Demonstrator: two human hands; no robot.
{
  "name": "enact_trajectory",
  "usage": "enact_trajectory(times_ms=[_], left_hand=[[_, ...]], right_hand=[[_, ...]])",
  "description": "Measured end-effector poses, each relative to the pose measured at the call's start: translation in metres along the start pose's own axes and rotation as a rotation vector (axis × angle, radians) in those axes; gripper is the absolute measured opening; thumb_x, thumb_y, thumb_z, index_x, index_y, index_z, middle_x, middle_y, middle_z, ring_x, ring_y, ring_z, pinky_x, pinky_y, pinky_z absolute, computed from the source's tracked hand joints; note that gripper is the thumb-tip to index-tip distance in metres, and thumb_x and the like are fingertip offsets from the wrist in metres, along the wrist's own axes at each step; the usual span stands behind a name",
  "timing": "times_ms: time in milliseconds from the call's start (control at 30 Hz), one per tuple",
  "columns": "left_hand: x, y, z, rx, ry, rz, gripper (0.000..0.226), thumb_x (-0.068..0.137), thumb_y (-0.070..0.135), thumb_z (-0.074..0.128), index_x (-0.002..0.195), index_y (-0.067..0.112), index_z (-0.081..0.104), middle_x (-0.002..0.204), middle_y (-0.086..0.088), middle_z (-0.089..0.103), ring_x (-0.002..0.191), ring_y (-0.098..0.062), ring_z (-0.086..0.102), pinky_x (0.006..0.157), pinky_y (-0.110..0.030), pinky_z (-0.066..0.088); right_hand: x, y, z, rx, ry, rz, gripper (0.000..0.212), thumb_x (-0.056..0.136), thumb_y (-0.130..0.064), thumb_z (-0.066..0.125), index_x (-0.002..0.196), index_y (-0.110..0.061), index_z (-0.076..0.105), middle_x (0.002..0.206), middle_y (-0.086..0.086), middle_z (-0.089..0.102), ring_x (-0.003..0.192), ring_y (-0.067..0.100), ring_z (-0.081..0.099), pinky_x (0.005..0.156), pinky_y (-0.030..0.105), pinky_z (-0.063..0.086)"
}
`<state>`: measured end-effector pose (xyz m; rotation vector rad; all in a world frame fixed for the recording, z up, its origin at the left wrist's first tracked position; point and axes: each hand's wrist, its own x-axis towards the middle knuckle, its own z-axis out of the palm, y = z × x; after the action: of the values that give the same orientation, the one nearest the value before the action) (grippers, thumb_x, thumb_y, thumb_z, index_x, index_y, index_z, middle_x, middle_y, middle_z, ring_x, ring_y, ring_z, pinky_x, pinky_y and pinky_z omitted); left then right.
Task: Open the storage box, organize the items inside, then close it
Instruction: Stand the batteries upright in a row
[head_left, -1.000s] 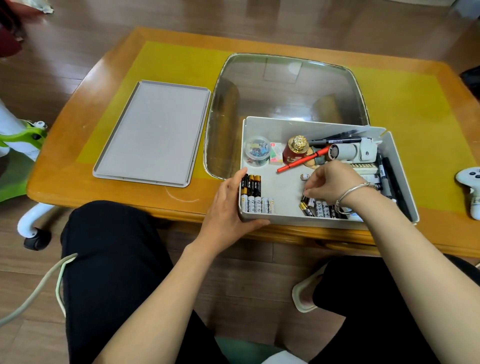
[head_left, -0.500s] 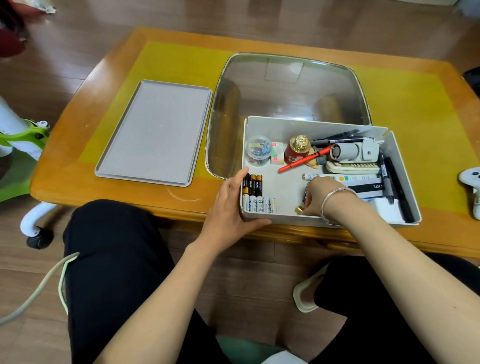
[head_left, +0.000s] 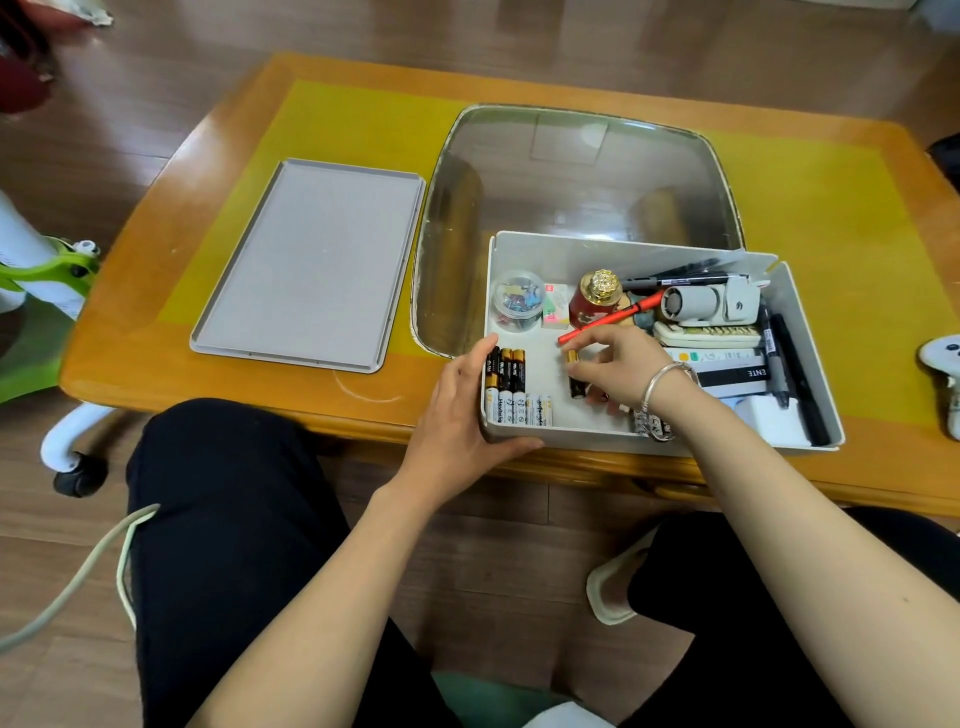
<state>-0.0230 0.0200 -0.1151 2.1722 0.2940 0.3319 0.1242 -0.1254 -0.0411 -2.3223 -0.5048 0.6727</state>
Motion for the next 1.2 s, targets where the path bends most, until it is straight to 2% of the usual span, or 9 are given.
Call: enact_trajectory(times_ms=[133, 200, 267, 400, 500, 633, 1000, 1100, 1200], left_hand=[[0.000, 0.001, 0.000, 0.004, 0.005, 0.002, 0.112, 0.060, 0.057, 0.079, 0.145, 0.048, 0.008, 0.142, 0.011, 0.030, 0.122, 0.004, 0.031, 0.094, -0.025, 0.040], [0.000, 0.001, 0.000, 0.005, 0.005, 0.007, 0.112, 0.060, 0.059, 0.078, 0.146, 0.047, 0.008, 0.142, 0.009, 0.030, 0.123, 0.001, 0.033, 0.094, -0.026, 0.041], [0.000, 0.001, 0.000, 0.003, 0.001, 0.007, 0.111, 0.060, 0.060, 0.077, 0.146, 0.045, 0.008, 0.143, 0.008, 0.030, 0.126, -0.003, 0.035, 0.096, -0.029, 0.043], [0.000, 0.001, 0.000, 0.006, -0.003, 0.005, 0.112, 0.061, 0.060, 0.077, 0.146, 0.046, 0.007, 0.145, 0.006, 0.029, 0.130, -0.010, 0.035, 0.098, -0.032, 0.044], [0.000, 0.001, 0.000, 0.001, -0.004, 0.002, 0.111, 0.060, 0.064, 0.074, 0.146, 0.047, 0.006, 0.144, 0.005, 0.030, 0.129, -0.010, 0.036, 0.098, -0.031, 0.044], [-0.001, 0.001, 0.000, 0.006, -0.004, -0.005, 0.112, 0.060, 0.061, 0.077, 0.146, 0.046, 0.006, 0.144, 0.006, 0.030, 0.128, -0.009, 0.036, 0.097, -0.031, 0.044], [0.000, 0.002, 0.000, -0.002, -0.012, -0.012, 0.112, 0.059, 0.063, 0.075, 0.146, 0.047, 0.007, 0.144, 0.005, 0.030, 0.130, -0.012, 0.037, 0.100, -0.040, 0.047], [0.000, 0.002, 0.000, 0.000, -0.010, -0.018, 0.112, 0.058, 0.065, 0.074, 0.145, 0.049, 0.007, 0.144, 0.007, 0.030, 0.130, -0.011, 0.036, 0.098, -0.039, 0.048], [0.000, 0.001, 0.001, -0.008, -0.004, -0.006, 0.111, 0.057, 0.068, 0.072, 0.145, 0.051, 0.005, 0.143, 0.009, 0.030, 0.129, -0.009, 0.037, 0.096, -0.034, 0.047]], right_hand=[[0.012, -0.007, 0.014, -0.011, -0.007, -0.007, 0.018, 0.083, -0.013, 0.071, 0.098, -0.011, 0.063, 0.065, 0.004, 0.064, 0.042, 0.012, 0.061, 0.036, 0.021, 0.046], [0.018, -0.009, 0.020, -0.088, 0.033, -0.050, 0.024, 0.080, -0.016, 0.073, 0.102, -0.010, 0.066, 0.077, 0.004, 0.067, 0.060, 0.018, 0.064, 0.060, 0.031, 0.056], [0.021, -0.009, 0.024, -0.152, 0.046, -0.056, 0.027, 0.080, -0.017, 0.074, 0.105, -0.011, 0.067, 0.093, 0.008, 0.070, 0.077, 0.020, 0.064, 0.081, 0.036, 0.054], [0.023, -0.007, 0.028, -0.163, -0.003, -0.040, 0.029, 0.081, -0.009, 0.069, 0.110, -0.014, 0.066, 0.103, 0.014, 0.069, 0.089, 0.025, 0.068, 0.091, 0.038, 0.051], [0.022, -0.008, 0.030, -0.146, -0.022, -0.067, 0.029, 0.083, -0.002, 0.064, 0.110, -0.012, 0.066, 0.093, 0.014, 0.071, 0.087, 0.025, 0.068, 0.091, 0.040, 0.051], [0.022, -0.008, 0.030, -0.155, -0.020, -0.093, 0.030, 0.084, 0.003, 0.055, 0.109, -0.009, 0.066, 0.099, 0.014, 0.069, 0.094, 0.027, 0.066, 0.093, 0.041, 0.050], [0.018, -0.005, 0.022, -0.208, 0.005, -0.074, 0.029, 0.082, -0.005, 0.063, 0.109, -0.012, 0.064, 0.087, 0.008, 0.070, 0.077, 0.020, 0.061, 0.082, 0.038, 0.054], [0.016, -0.005, 0.018, -0.251, -0.078, 0.029, 0.030, 0.081, -0.010, 0.068, 0.110, -0.011, 0.061, 0.079, 0.006, 0.070, 0.071, 0.021, 0.066, 0.077, 0.039, 0.057], [0.008, -0.010, 0.019, -0.107, -0.262, 0.181, 0.035, 0.081, -0.005, 0.070, 0.113, -0.007, 0.055, 0.076, 0.018, 0.071, 0.062, 0.023, 0.070, 0.061, 0.034, 0.060]])
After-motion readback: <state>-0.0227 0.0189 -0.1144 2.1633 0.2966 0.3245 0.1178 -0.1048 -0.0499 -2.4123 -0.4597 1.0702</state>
